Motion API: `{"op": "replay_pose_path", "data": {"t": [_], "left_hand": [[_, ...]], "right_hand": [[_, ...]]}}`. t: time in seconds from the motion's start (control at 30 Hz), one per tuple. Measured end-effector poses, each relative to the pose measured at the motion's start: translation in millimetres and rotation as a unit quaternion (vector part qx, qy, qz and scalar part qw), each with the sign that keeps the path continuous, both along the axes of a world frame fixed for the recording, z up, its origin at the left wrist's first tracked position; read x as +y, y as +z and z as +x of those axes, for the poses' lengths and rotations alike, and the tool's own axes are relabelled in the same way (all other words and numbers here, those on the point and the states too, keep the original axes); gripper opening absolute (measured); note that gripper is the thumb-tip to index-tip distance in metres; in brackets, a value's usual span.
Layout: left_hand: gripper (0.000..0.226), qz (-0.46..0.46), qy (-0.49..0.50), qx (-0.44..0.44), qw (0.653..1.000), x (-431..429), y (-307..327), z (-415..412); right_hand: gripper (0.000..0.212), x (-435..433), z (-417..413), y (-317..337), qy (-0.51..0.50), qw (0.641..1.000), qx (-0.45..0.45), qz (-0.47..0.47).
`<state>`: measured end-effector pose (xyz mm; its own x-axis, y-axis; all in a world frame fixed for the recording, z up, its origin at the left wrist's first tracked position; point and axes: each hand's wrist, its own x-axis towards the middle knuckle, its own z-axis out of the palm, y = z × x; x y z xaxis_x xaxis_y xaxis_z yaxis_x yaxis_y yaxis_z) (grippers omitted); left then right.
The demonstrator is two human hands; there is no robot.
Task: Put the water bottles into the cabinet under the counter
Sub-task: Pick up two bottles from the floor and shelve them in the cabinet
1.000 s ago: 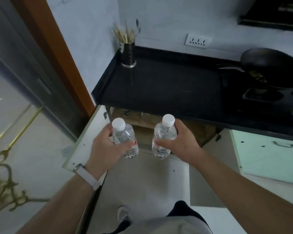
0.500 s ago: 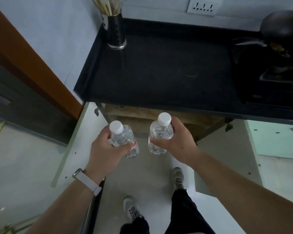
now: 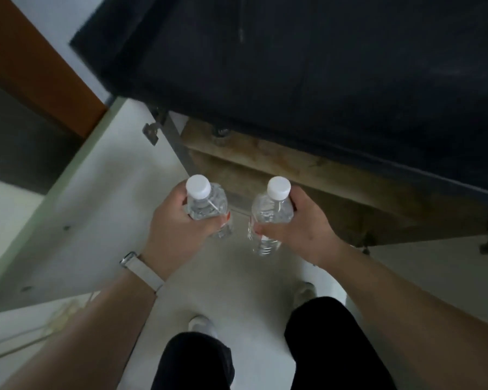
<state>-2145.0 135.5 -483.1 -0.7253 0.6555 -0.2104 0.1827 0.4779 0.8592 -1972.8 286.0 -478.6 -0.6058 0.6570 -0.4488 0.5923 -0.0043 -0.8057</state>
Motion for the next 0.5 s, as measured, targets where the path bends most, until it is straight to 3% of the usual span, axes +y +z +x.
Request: {"op": "replay_pose_path", "data": {"t": [0.3, 0.5], "left_hand": [[0.063, 0.018, 0.019, 0.038, 0.999, 26.2, -180.9, -27.7], [0.063, 0.057, 0.021, 0.081, 0.995, 48.2, -248.4, -40.6]], "right_hand": [[0.072, 36.2, -37.1, -170.6, 0.008, 0.994, 0.103, 0.030], [0.076, 58.3, -50.3, -232.5, 0.020, 0.982, 0.176, 0.061]]}}
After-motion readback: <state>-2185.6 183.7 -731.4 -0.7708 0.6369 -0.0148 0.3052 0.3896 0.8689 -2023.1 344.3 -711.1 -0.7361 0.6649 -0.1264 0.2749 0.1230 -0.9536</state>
